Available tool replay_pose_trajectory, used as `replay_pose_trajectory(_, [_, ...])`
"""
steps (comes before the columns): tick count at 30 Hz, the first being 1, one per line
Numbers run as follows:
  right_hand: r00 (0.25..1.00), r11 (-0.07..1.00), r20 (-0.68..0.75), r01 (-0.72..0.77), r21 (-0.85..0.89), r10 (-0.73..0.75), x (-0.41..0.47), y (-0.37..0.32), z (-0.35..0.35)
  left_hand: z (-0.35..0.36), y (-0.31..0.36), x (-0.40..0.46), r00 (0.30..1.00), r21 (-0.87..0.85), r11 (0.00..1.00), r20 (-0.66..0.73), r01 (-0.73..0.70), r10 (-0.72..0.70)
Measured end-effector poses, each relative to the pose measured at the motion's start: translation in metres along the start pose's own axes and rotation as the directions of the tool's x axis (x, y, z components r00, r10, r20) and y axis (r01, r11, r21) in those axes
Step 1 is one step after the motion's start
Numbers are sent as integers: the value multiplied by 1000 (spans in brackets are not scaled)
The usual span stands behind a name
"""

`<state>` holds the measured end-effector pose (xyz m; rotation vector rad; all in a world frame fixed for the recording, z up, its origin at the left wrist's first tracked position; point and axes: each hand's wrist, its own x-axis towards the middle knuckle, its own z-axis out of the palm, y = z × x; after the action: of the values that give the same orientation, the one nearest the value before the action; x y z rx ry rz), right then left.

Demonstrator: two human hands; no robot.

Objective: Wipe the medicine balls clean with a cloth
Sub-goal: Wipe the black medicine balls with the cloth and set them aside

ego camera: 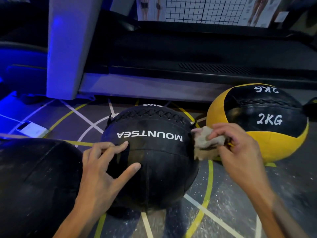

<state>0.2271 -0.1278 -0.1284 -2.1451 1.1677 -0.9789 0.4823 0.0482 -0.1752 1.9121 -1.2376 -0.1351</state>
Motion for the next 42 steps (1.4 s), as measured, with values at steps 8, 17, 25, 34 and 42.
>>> replay_pose_trajectory(8, [999,960,-10,33,-279,-37,-2,14,4,1,1,-4,1000,5,1000,0,2,-2])
replay_pose_trajectory(17, [954,910,7,-289,298,301,1,21,50,4,2,-6,1000,22,1000,-6,8,-8])
replay_pose_trajectory(25, [1000,1000,0,-16,-19,16,-28,24,22,0,-4,-13,1000,21,1000,-7,7,-7])
replay_pose_trajectory(34, [903,894,314,376,-243,-294,-29,24,21,2,-1,-11,1000,-6,1000,0,0,0])
replay_pose_trajectory(42, [940,892,307,261,-369,-148,-4,32,28,6,3,-17,1000,-2,1000,-2,-17,17])
